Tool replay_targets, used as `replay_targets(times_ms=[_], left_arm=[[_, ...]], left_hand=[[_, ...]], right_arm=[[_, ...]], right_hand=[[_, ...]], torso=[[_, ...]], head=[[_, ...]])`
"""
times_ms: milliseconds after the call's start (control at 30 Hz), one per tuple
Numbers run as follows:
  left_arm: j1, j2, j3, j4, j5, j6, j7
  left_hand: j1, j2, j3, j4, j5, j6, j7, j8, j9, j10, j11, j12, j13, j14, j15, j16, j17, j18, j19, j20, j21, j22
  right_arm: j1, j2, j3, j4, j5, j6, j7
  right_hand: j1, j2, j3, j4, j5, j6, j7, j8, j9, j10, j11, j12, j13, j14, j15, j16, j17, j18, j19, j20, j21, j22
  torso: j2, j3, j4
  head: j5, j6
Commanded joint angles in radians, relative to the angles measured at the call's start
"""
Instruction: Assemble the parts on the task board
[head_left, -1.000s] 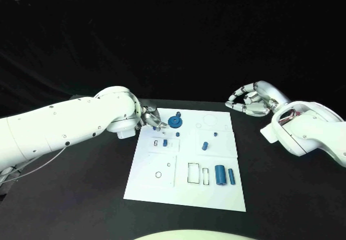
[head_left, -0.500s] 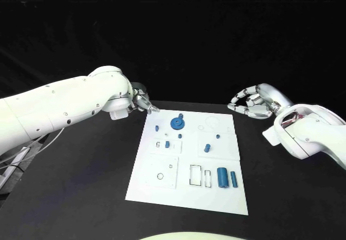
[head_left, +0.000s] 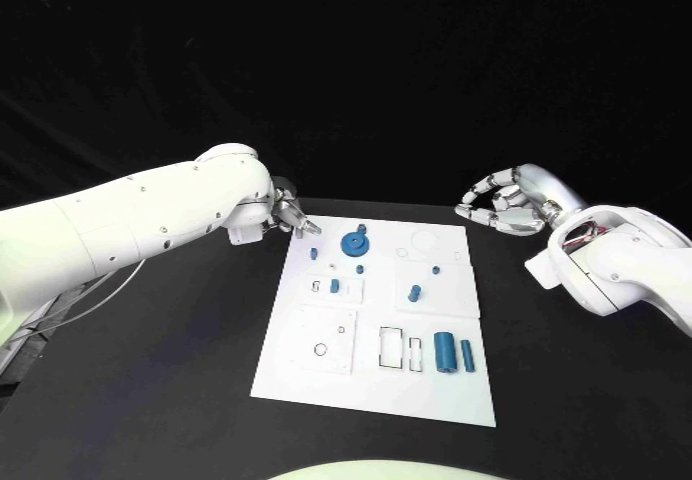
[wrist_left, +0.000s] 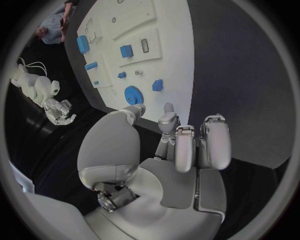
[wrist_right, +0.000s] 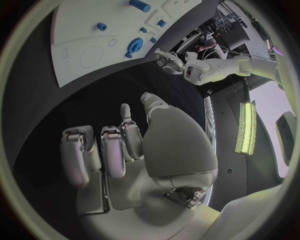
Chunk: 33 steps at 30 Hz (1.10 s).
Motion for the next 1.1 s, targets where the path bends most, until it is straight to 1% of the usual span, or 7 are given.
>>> replay_targets(times_ms=[33,100,500,733,967,1000,1100], left_arm=[[-0.004,0.011,-0.001,-0.012,0.000,0.036,0.026],[-0.006,0.016,-0.002,-0.018,0.001,0.040,0.029],[-0.023,0.040,-0.008,-0.040,0.009,0.070,0.042],[-0.025,0.043,-0.009,-0.051,0.011,0.083,0.043],[-0.026,0.044,-0.011,-0.057,0.011,0.089,0.046],[-0.026,0.044,-0.011,-0.057,0.011,0.089,0.046],[-0.026,0.046,-0.012,-0.057,0.011,0.090,0.048]], left_hand=[[-0.005,0.003,-0.006,0.001,0.000,0.007,0.000,-0.004,-0.001,-0.005,0.001,-0.001,0.000,0.102,0.006,0.004,0.256,-0.006,-0.003,0.006,-0.004,0.000],[-0.006,0.005,-0.009,0.001,-0.001,0.008,0.000,-0.004,-0.002,-0.005,0.001,0.000,0.001,0.102,0.006,0.004,0.256,-0.006,-0.002,0.006,-0.003,0.001],[-0.004,0.006,-0.012,-0.001,-0.001,0.009,-0.001,-0.005,-0.003,-0.006,0.001,-0.001,0.000,0.103,0.006,0.005,0.258,-0.006,-0.002,0.006,-0.004,0.001],[0.011,0.013,-0.016,-0.002,0.001,0.013,-0.001,-0.008,-0.008,-0.007,0.001,-0.001,-0.001,0.103,0.006,0.006,0.259,-0.006,-0.003,0.006,-0.004,0.001],[0.019,0.017,-0.017,-0.003,0.001,0.015,-0.001,-0.009,-0.010,-0.007,0.000,-0.001,-0.001,0.103,0.006,0.006,0.260,-0.006,-0.003,0.007,-0.004,0.002],[0.023,0.019,-0.018,-0.003,0.002,0.016,-0.001,-0.010,-0.011,-0.007,0.000,0.000,-0.001,0.103,0.005,0.006,0.261,-0.006,-0.003,0.007,-0.003,0.003],[0.032,0.024,-0.018,-0.003,0.002,0.019,-0.002,-0.010,-0.012,-0.008,0.000,-0.001,-0.002,0.103,0.005,0.006,0.261,-0.006,-0.003,0.007,-0.003,0.003]], right_arm=[[-0.001,0.001,0.000,0.000,-0.007,0.004,0.009],[-0.001,0.002,0.000,0.000,-0.007,0.004,0.009],[-0.001,0.004,0.000,0.000,-0.007,0.005,0.010],[-0.001,0.005,0.000,0.000,-0.007,0.005,0.009],[-0.001,0.005,0.000,0.000,-0.007,0.005,0.009],[-0.001,0.005,0.000,0.000,-0.007,0.005,0.009],[-0.001,0.006,0.000,0.000,-0.007,0.005,0.009]], right_hand=[[-0.011,0.002,0.002,0.001,-0.002,-0.007,0.002,0.005,0.001,0.000,-0.005,-0.005,0.067,0.085,-0.008,-0.005,0.173,-0.004,0.081,-0.009,-0.003,0.238],[-0.011,0.002,0.002,0.001,-0.002,-0.007,0.002,0.005,0.001,0.000,-0.005,-0.005,0.067,0.085,-0.008,-0.005,0.173,-0.004,0.081,-0.009,-0.003,0.238],[-0.011,0.002,0.002,0.001,-0.002,-0.007,0.002,0.005,0.001,0.000,-0.005,-0.005,0.067,0.085,-0.008,-0.005,0.173,-0.004,0.081,-0.009,-0.003,0.238],[-0.011,0.002,0.002,0.001,-0.002,-0.007,0.002,0.005,0.001,0.000,-0.005,-0.005,0.067,0.085,-0.008,-0.005,0.173,-0.004,0.081,-0.009,-0.003,0.238],[-0.011,0.002,0.002,0.001,-0.002,-0.007,0.002,0.005,0.001,0.000,-0.005,-0.005,0.067,0.085,-0.008,-0.005,0.173,-0.004,0.081,-0.009,-0.003,0.238],[-0.011,0.002,0.002,0.001,-0.002,-0.007,0.002,0.005,0.001,0.000,-0.005,-0.005,0.067,0.085,-0.008,-0.005,0.173,-0.004,0.081,-0.009,-0.003,0.238],[-0.012,0.003,0.003,0.000,-0.002,-0.007,0.002,0.006,0.002,0.001,-0.006,-0.004,0.068,0.085,-0.008,-0.005,0.173,-0.004,0.081,-0.009,-0.003,0.238]], torso=[[0.000,0.0008,0.0005],[0.000,0.0011,0.0003],[-0.002,0.0015,0.0008],[-0.002,0.0020,0.0000],[-0.002,0.0021,0.0008],[-0.003,0.0025,0.0008],[-0.002,0.0021,0.0007]], head=[[-0.001,-0.001],[-0.001,-0.003],[-0.003,-0.007],[-0.003,-0.007],[-0.001,-0.007],[-0.001,-0.007],[-0.001,-0.007]])
